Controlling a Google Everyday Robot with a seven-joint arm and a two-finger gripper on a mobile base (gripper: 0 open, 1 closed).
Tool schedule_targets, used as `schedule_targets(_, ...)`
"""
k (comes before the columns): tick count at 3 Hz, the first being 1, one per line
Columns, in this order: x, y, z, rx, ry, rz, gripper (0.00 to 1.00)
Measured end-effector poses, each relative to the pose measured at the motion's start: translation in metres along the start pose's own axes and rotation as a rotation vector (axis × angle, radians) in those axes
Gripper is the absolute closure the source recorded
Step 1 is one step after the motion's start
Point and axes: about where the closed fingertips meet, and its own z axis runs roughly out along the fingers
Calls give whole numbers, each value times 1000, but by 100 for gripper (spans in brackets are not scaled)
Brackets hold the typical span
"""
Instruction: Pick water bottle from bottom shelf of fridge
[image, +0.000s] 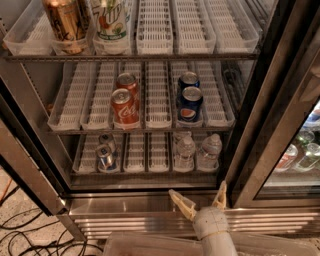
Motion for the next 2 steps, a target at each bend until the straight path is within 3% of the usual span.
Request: schedule_targets(2,-5,-35,26,75,8,-38,0)
